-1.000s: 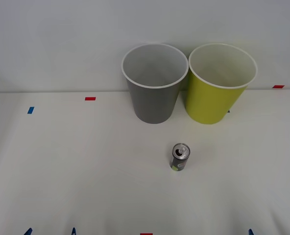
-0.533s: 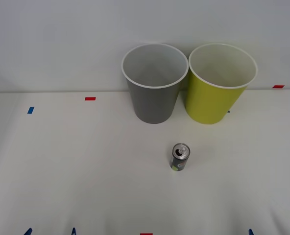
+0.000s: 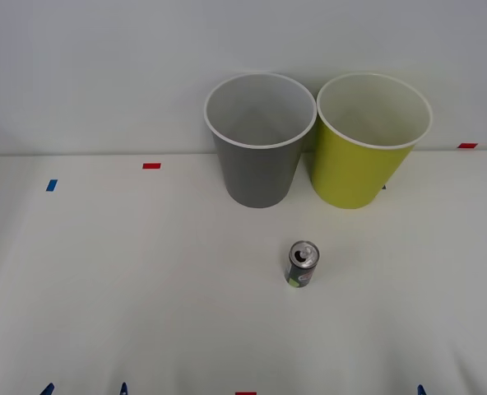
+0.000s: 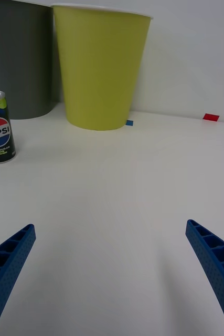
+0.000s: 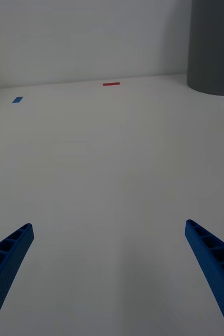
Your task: Put cans in the gray bin and PET bottles in the light green bin.
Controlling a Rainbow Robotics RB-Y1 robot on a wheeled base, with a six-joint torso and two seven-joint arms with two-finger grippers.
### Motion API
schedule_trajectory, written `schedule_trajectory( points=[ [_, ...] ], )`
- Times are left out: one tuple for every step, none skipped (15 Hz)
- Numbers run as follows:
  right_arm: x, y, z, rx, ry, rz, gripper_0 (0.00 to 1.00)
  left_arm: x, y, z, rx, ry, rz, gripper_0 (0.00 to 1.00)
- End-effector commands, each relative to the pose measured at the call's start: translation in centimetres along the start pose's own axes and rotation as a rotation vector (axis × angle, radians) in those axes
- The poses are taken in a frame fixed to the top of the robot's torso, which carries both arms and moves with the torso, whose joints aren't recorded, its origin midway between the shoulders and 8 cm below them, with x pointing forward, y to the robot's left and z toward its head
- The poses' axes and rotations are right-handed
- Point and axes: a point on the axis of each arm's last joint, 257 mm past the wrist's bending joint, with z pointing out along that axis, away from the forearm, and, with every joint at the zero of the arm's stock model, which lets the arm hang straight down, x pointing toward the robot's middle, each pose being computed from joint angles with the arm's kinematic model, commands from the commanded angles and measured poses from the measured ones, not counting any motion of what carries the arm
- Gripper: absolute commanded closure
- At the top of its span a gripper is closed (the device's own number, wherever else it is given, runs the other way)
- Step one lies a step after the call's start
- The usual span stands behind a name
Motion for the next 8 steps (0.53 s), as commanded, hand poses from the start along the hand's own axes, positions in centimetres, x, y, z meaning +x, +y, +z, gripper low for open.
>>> schedule_trajectory(
  points=[
    [0.0,0.0,0.0,0.000,0.000,0.000,0.00,0.0,0.0,0.0,0.000,0.000,0.000,0.00],
    [0.0,0.0,0.0,0.000,0.000,0.000,0.00,0.0,0.0,0.0,0.000,0.000,0.000,0.00],
    [0.0,0.0,0.0,0.000,0.000,0.000,0.00,0.0,0.0,0.0,0.000,0.000,0.000,0.00],
    [0.0,0.0,0.0,0.000,0.000,0.000,0.00,0.0,0.0,0.0,0.000,0.000,0.000,0.00],
    [0.0,0.0,0.0,0.000,0.000,0.000,0.00,0.0,0.0,0.0,0.000,0.000,0.000,0.00],
    [0.0,0.0,0.0,0.000,0.000,0.000,0.00,0.0,0.0,0.0,0.000,0.000,0.000,0.00],
    [1.7,1.1,-0.1,-0.001,0.036,0.023,0.00,0.0,0.0,0.0,0.000,0.000,0.000,0.00],
    [1.6,1.6,-0.1,-0.004,0.025,0.035,0.00,0.0,0.0,0.0,0.000,0.000,0.000,0.00]
  ],
)
